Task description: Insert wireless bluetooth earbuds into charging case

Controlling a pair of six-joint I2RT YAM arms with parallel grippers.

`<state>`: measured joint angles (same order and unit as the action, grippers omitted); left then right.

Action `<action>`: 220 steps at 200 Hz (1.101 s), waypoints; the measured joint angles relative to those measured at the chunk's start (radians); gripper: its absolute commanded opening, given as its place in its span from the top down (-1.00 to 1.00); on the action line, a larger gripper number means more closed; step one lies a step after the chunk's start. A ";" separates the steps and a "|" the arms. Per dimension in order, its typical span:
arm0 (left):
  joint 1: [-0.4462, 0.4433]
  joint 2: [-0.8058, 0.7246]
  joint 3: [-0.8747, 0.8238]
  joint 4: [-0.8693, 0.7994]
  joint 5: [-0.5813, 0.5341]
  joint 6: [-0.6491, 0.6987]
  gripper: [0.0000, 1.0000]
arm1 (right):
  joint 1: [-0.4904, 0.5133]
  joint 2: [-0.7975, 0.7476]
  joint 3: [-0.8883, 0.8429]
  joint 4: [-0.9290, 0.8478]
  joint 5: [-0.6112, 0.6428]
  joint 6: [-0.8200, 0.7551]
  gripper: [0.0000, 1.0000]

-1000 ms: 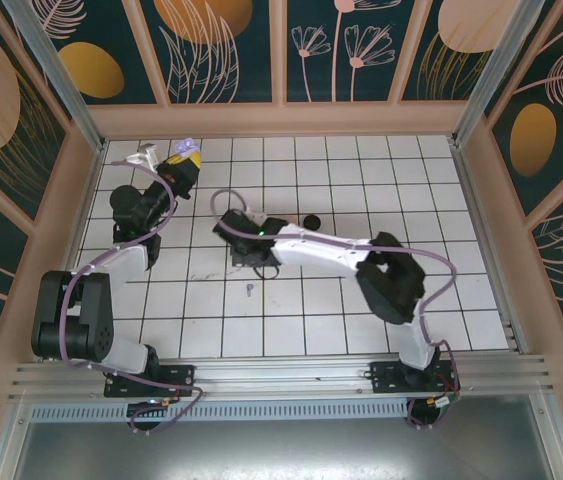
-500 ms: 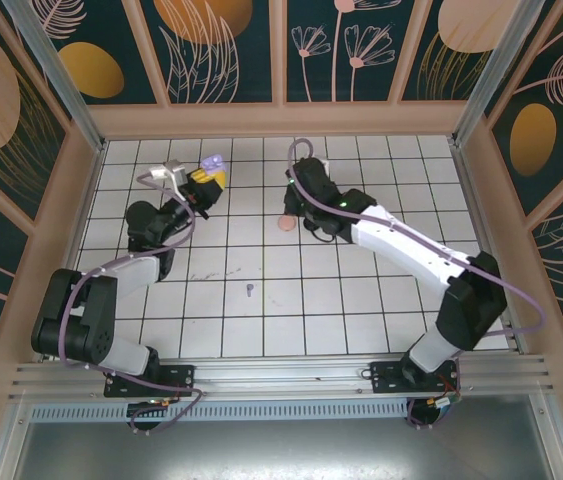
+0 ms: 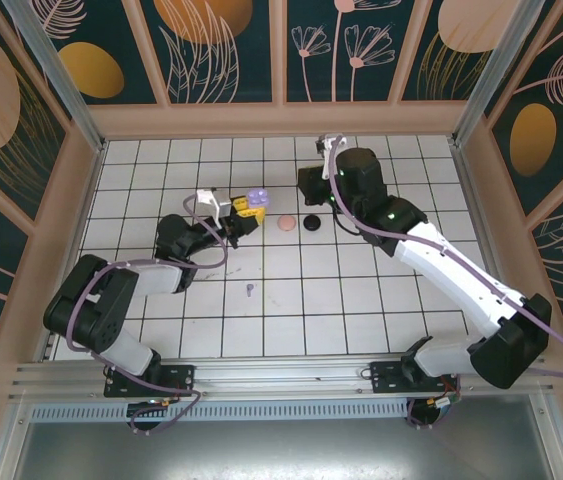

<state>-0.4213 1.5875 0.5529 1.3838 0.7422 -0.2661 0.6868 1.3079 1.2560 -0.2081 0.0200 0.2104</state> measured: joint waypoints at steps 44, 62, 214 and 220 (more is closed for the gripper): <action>-0.039 0.057 0.079 0.007 0.066 0.026 0.97 | -0.001 -0.029 -0.018 0.019 -0.143 -0.099 0.71; -0.047 0.068 0.103 0.011 0.090 0.031 0.97 | -0.001 -0.029 -0.018 0.019 -0.185 -0.121 0.71; -0.052 0.100 0.150 0.011 0.149 0.038 1.00 | 0.067 0.020 -0.021 0.001 -0.253 -0.135 0.75; -0.052 0.100 0.151 0.010 0.149 0.038 1.00 | 0.068 0.023 -0.021 -0.002 -0.251 -0.135 0.75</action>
<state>-0.4736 1.6871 0.7036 1.3941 0.8913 -0.2283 0.7547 1.3308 1.2354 -0.2100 -0.2306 0.0757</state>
